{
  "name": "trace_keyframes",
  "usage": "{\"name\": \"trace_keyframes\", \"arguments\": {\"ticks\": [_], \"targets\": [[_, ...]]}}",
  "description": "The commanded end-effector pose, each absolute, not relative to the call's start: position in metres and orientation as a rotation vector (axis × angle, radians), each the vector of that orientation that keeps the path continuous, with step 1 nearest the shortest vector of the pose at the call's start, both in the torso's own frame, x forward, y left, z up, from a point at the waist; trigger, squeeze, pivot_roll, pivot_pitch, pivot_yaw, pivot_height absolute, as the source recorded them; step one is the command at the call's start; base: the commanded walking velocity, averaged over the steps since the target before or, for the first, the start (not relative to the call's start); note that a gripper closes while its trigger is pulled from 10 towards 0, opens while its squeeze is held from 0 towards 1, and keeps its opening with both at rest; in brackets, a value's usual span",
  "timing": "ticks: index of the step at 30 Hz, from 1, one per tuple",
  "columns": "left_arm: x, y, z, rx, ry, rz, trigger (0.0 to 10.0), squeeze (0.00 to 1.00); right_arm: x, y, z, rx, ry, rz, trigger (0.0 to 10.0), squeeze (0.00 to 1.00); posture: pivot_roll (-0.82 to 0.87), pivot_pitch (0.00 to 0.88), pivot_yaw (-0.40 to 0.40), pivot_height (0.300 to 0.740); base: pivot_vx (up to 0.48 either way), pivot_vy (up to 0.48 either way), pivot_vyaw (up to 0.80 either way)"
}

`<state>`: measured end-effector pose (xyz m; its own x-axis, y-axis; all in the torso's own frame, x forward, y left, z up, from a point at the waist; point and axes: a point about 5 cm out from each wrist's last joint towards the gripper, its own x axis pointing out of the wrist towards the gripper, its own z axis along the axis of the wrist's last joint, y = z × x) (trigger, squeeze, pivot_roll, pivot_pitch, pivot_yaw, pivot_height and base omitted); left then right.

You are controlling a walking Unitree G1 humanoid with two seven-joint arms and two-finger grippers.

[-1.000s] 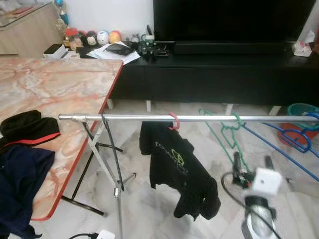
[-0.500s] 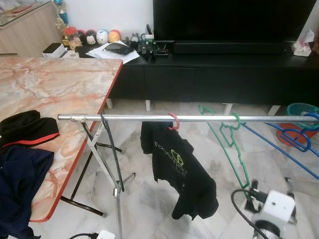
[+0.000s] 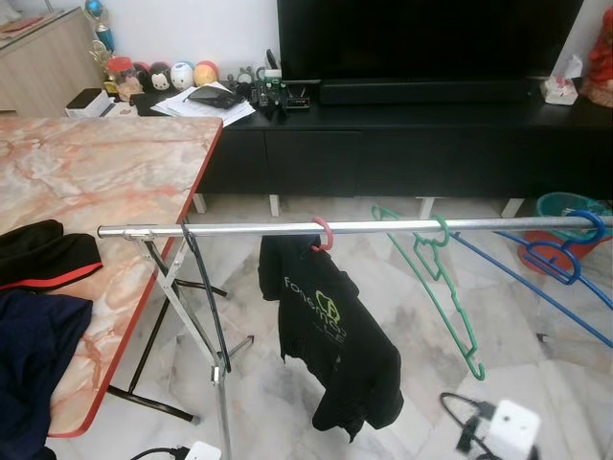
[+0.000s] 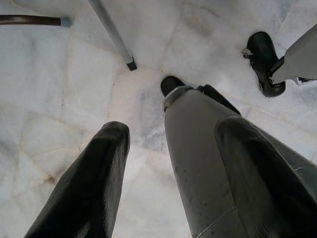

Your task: Hang hanger

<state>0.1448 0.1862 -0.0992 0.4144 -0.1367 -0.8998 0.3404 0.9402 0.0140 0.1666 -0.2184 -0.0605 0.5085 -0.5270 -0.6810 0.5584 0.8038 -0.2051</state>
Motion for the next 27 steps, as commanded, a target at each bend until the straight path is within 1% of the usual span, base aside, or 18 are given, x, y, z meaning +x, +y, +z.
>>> {"name": "trace_keyframes", "arguments": {"ticks": [1, 3, 4, 8, 12, 14, 15, 17, 18, 19, 21, 22, 24, 27], "targets": [[0.142, 0.190, -0.100, 0.229, 1.119, -0.307, 10.0, 0.00, 0.164, -0.219, -0.067, 0.054, 0.846, -0.626, 10.0, 0.00, -0.25, 0.000, 0.060, 0.740, 0.000, 0.000, 0.00], [0.142, 0.190, -0.100, 0.233, 1.118, -0.308, 10.0, 0.00, 0.164, -0.213, -0.075, 0.078, 0.896, -0.560, 10.0, 0.00, -0.26, 0.000, 0.065, 0.740, 0.000, 0.000, 0.00], [0.142, 0.191, -0.100, 0.243, 1.120, -0.311, 10.0, 0.00, 0.164, -0.206, -0.081, 0.072, 0.945, -0.467, 10.0, 0.00, -0.26, 0.000, 0.065, 0.740, 0.000, 0.000, 0.00], [0.143, 0.192, -0.100, 0.273, 1.125, -0.307, 10.0, 0.00, 0.165, -0.194, -0.089, -0.022, 1.004, -0.283, 10.0, 0.00, -0.24, 0.000, 0.063, 0.740, 0.000, 0.000, 0.00], [0.144, 0.194, -0.099, 0.280, 1.119, -0.272, 10.0, 0.00, 0.165, -0.184, -0.092, -0.088, 1.029, -0.144, 10.0, 0.00, -0.24, 0.000, 0.067, 0.740, 0.000, 0.000, 0.00], [0.144, 0.196, -0.099, 0.263, 1.118, -0.241, 10.0, 0.00, 0.163, -0.183, -0.093, -0.089, 1.049, -0.138, 10.0, 0.00, -0.24, 0.000, 0.067, 0.740, 0.000, 0.000, 0.00], [0.144, 0.196, -0.099, 0.242, 1.117, -0.202, 10.0, 0.00, 0.163, -0.189, -0.093, -0.088, 1.038, -0.165, 10.0, 0.00, -0.22, 0.000, 0.061, 0.740, 0.000, 0.000, 0.00], [0.145, 0.197, -0.099, 0.237, 1.115, -0.179, 10.0, 0.00, 0.164, -0.202, -0.090, 0.032, 1.011, -0.307, 10.0, 0.00, -0.21, 0.000, 0.062, 0.740, 0.000, 0.000, 0.00], [0.145, 0.197, -0.099, 0.238, 1.114, -0.176, 10.0, 0.00, 0.164, -0.205, -0.090, 0.068, 1.003, -0.345, 10.0, 0.00, -0.21, 0.000, 0.062, 0.740, 0.000, 0.000, 0.00], [0.145, 0.198, -0.099, 0.233, 1.111, -0.167, 10.0, 0.00, 0.165, -0.206, -0.089, 0.064, 0.991, -0.334, 10.0, 0.00, -0.23, 0.000, 0.071, 0.740, 0.000, 0.000, 0.00], [0.146, 0.199, -0.098, 0.213, 1.109, -0.137, 10.0, 0.00, 0.165, -0.206, -0.089, -0.030, 0.971, -0.197, 10.0, 0.00, -0.25, 0.000, 0.081, 0.740, 0.000, 0.000, 0.00], [0.146, 0.200, -0.098, 0.199, 1.111, -0.115, 10.0, 0.00, 0.160, -0.205, -0.091, -0.092, 0.981, -0.115, 10.0, 0.00, -0.26, 0.000, 0.083, 0.740, 0.000, 0.000, 0.00], [0.146, 0.200, -0.098, 0.192, 1.114, -0.104, 10.0, 0.00, 0.156, -0.207, -0.092, -0.120, 0.995, -0.099, 10.0, 0.00, -0.26, 0.000, 0.084, 0.740, 0.000, 0.000, 0.00], [0.147, 0.200, -0.098, 0.180, 1.111, -0.084, 10.0, 0.00, 0.150, -0.212, -0.094, -0.058, 1.003, -0.178, 10.0, 0.00, -0.25, 0.000, 0.085, 0.740, 0.000, 0.000, 0.00]]}}
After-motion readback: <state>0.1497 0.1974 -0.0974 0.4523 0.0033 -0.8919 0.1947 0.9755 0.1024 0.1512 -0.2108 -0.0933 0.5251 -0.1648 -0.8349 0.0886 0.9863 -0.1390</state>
